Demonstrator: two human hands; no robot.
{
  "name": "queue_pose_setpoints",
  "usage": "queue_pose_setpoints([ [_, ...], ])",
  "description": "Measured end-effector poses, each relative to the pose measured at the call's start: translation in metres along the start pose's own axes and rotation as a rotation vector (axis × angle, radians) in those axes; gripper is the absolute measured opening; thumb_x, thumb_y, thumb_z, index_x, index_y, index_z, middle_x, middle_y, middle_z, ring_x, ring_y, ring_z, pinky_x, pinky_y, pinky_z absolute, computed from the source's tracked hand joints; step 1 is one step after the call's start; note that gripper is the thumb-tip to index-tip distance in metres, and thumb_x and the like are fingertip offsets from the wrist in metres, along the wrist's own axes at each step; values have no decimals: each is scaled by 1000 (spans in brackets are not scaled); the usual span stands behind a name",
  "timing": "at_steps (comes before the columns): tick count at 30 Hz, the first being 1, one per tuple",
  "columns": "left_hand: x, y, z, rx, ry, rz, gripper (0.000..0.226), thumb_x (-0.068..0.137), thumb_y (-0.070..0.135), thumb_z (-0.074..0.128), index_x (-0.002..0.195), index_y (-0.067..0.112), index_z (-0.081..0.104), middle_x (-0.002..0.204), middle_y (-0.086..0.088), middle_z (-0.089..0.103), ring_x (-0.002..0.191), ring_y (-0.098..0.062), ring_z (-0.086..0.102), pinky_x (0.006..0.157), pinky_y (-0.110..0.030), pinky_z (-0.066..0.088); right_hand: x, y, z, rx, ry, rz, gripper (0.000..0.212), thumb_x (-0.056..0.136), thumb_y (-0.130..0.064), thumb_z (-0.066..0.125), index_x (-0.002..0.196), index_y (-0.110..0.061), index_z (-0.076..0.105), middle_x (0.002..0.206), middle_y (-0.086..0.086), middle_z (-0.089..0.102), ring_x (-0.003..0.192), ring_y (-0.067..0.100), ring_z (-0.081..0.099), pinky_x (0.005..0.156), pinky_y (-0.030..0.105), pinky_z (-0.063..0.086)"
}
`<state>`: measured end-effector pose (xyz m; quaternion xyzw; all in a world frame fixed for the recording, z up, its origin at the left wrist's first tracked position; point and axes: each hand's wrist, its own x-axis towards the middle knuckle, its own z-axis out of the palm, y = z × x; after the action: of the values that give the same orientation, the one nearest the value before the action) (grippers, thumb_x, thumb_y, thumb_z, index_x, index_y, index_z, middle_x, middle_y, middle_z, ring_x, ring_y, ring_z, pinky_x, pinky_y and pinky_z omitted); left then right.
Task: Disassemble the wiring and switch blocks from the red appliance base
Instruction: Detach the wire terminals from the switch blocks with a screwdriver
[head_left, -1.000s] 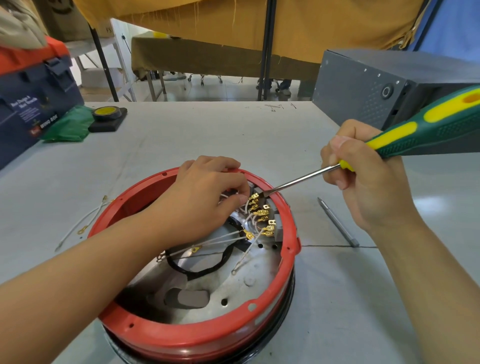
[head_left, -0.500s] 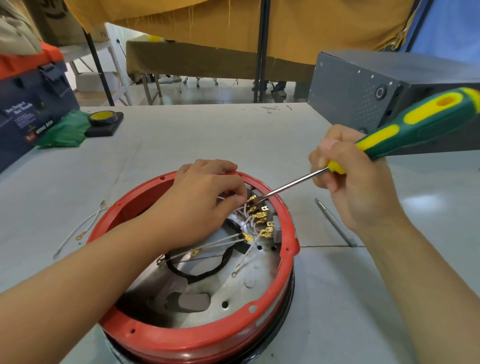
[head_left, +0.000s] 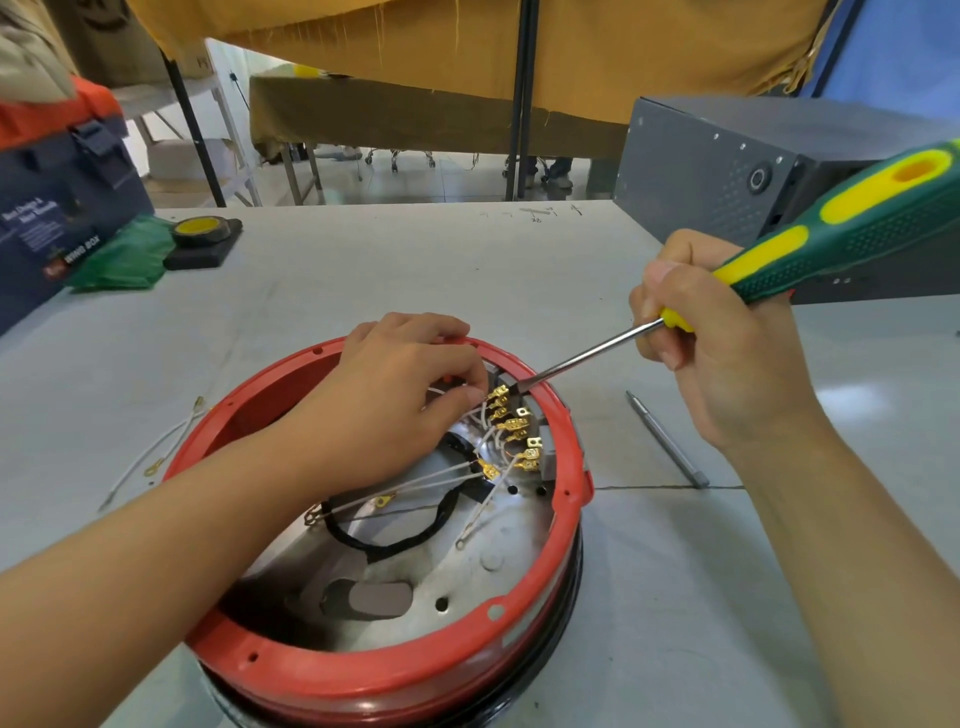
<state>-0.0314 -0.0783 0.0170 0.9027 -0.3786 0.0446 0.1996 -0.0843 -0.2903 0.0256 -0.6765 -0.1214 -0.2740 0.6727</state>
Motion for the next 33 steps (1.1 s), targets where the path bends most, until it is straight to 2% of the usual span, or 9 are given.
queue_pose_setpoints([
  [7, 0, 0, 0, 2, 0, 0, 16, 91, 36, 48, 95, 33, 63, 139, 8, 44, 128, -15, 35, 109, -44, 26, 5, -4, 5, -67, -37, -9, 24, 74, -28, 54, 50, -25, 50, 49, -3, 39, 41, 9, 33, 45, 17, 30],
  [12, 0, 0, 0, 2, -3, 0, 16, 91, 37, 47, 95, 33, 63, 139, 8, 44, 128, -14, 35, 108, -44, 26, 10, -8, 9, -134, -109, -31, 29, 76, -26, 55, 53, -15, 42, 51, 2, 37, 42, 10, 32, 44, 18, 29],
  [17, 0, 0, 0, 8, -2, 0, 16, 91, 37, 48, 95, 33, 63, 139, 8, 44, 128, -14, 34, 108, -44, 26, 13, -7, 3, -16, -44, 51, 32, 77, -15, 52, 47, -23, 48, 45, -13, 43, 38, 7, 32, 43, 15, 28],
  [22, 0, 0, 0, 6, -1, -1, 15, 91, 37, 48, 94, 33, 63, 139, 8, 44, 128, -15, 34, 109, -45, 26, 17, -8, 5, -19, -25, 81, 35, 77, -12, 51, 44, -23, 48, 46, -8, 45, 36, 8, 31, 43, 17, 26],
  [24, 0, 1, 0, 7, -2, -3, 16, 91, 37, 48, 95, 33, 63, 139, 7, 44, 128, -15, 34, 109, -45, 26, 19, -11, 6, -46, -52, 63, 34, 78, -12, 52, 46, -22, 48, 47, -8, 46, 36, 7, 32, 43, 17, 27],
  [28, -1, 1, 0, 11, -5, -5, 17, 92, 36, 47, 96, 32, 63, 139, 8, 44, 128, -14, 34, 109, -43, 26, 27, -20, 13, -157, -134, 51, 26, 78, -12, 52, 54, -11, 41, 46, -14, 43, 38, 7, 32, 43, 16, 27],
  [33, -1, 1, -1, 13, -6, -4, 16, 92, 36, 48, 95, 32, 63, 140, 8, 43, 129, -14, 33, 108, -43, 26, 42, -28, 21, -265, -265, 67, 27, 78, -14, 53, 54, -13, 41, 47, -10, 42, 37, 7, 31, 43, 18, 27],
])
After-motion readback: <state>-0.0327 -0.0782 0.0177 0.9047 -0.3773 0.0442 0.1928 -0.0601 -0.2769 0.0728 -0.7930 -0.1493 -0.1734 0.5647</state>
